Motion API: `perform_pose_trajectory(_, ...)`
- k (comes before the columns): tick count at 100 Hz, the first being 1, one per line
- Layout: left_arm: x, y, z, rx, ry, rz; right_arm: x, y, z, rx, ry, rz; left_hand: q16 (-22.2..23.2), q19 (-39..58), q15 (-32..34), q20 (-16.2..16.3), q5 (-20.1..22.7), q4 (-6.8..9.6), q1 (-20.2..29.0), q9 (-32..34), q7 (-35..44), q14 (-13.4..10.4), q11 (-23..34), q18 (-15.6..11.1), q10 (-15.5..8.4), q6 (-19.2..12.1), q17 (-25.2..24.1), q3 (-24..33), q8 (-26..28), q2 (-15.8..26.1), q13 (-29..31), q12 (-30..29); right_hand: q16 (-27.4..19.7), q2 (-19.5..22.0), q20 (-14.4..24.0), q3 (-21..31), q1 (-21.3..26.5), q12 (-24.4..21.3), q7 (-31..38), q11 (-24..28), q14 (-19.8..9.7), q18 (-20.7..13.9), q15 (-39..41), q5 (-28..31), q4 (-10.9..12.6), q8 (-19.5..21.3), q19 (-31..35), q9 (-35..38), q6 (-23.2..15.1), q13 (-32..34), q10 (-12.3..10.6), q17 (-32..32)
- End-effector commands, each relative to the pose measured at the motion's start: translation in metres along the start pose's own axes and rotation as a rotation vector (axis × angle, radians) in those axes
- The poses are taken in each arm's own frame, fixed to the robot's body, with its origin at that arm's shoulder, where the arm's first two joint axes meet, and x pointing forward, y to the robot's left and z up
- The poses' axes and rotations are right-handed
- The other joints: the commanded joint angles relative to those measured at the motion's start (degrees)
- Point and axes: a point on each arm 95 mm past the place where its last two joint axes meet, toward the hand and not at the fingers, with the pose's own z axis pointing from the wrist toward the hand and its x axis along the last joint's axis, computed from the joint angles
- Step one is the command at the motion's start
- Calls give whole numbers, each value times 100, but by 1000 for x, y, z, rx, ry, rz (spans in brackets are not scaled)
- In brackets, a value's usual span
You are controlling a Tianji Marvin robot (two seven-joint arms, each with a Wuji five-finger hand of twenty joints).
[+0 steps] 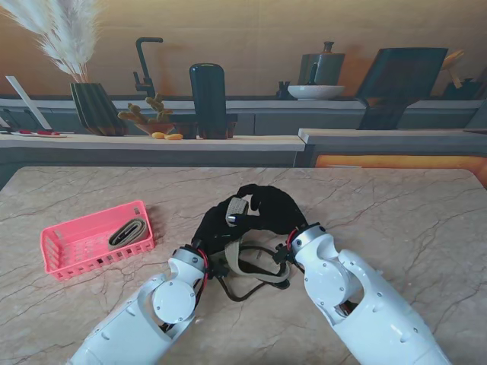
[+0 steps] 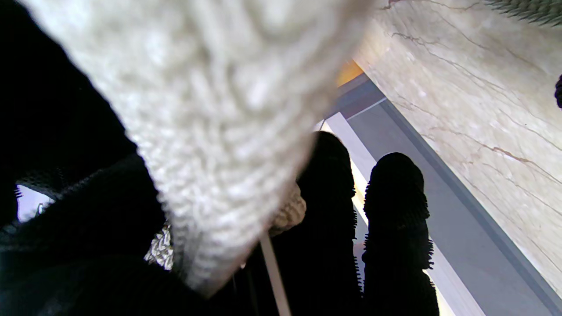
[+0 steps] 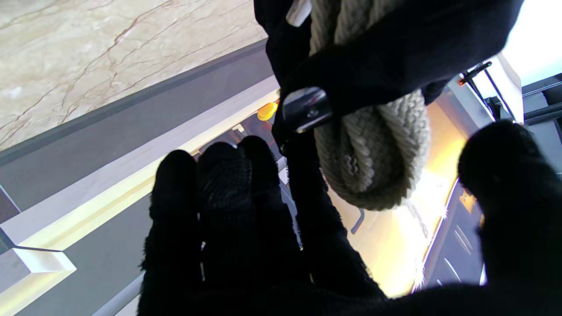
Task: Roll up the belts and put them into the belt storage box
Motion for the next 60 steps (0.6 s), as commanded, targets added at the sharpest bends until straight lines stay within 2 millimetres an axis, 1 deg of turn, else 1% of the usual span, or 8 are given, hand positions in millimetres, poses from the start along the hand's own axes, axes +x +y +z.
perform_pose_trajectory(1,0,0,0,4,4,2,3,-5,-1,7,14,-13,-50,319,167,62,-91,350,44,313,264,-241,991,86,-607,34,53,522,173,-69,224,351,83,-143,223,-64,128,104,326,241,-90,50,301,485,84,240,378,310,-210,359,31,194)
perform_pose_trajectory(13,0,-1,0,8,6,16,4,-7,-2,11,42,-56,-76,308,151,52,-97,367,68,310,246,-219,988,121,-606,80,59,513,207,-65,224,347,-62,-133,78,466,527,19,864,195,-128,61,309,894,107,471,551,800,-520,789,-103,496)
perform_pose_trajectory(23,-1,-1,1,7,7,34,6,-10,-1,14,60,-65,-96,297,135,44,-98,355,95,304,225,-179,975,149,-573,120,55,475,208,-57,217,340,-140,-18,12,1046,720,-84,1009,99,-82,72,228,1026,32,383,572,971,-605,889,-134,543)
perform_pose_trajectory(34,-1,-1,1,2,15,54,8,-14,1,25,73,-71,-115,288,121,39,-103,343,125,291,214,-157,965,181,-551,158,55,446,205,-47,219,334,-233,33,-27,1230,877,-195,1102,-46,-8,106,60,1102,-4,297,545,1057,-618,928,-130,530)
perform_pose_trajectory(38,-1,-1,1,1,16,59,8,-15,2,27,74,-69,-120,287,118,38,-103,342,142,291,211,-154,962,190,-534,172,57,441,203,-47,219,332,-314,21,-67,1212,1055,-289,1358,-97,46,131,-28,1103,-200,-112,553,1145,-652,999,-123,552)
perform_pose_trajectory(46,-1,-1,1,0,19,74,9,-17,3,30,73,-67,-139,286,109,36,-100,330,166,294,207,-136,950,234,-506,214,75,415,192,-46,227,322,-412,-24,-112,1247,1278,-382,1806,-195,90,173,-130,1105,-343,-617,559,1305,-654,1114,-127,604)
perform_pose_trajectory(53,-2,-1,2,3,19,83,10,-20,5,34,68,-59,-151,284,105,34,-121,310,179,285,197,-133,945,238,-500,237,76,379,183,-16,218,317,-600,-218,-171,1337,1884,-536,2720,-389,167,199,-370,1025,-499,-1365,568,1624,-732,1350,-179,703)
perform_pose_trajectory(60,-1,-2,2,11,13,82,11,-21,5,36,64,-49,-174,275,95,35,-145,257,207,261,180,-103,928,260,-459,256,40,288,149,22,199,303,-787,-235,-217,1530,2456,-715,3033,-680,177,201,-691,1301,-618,-1642,540,2003,-936,1562,-342,773)
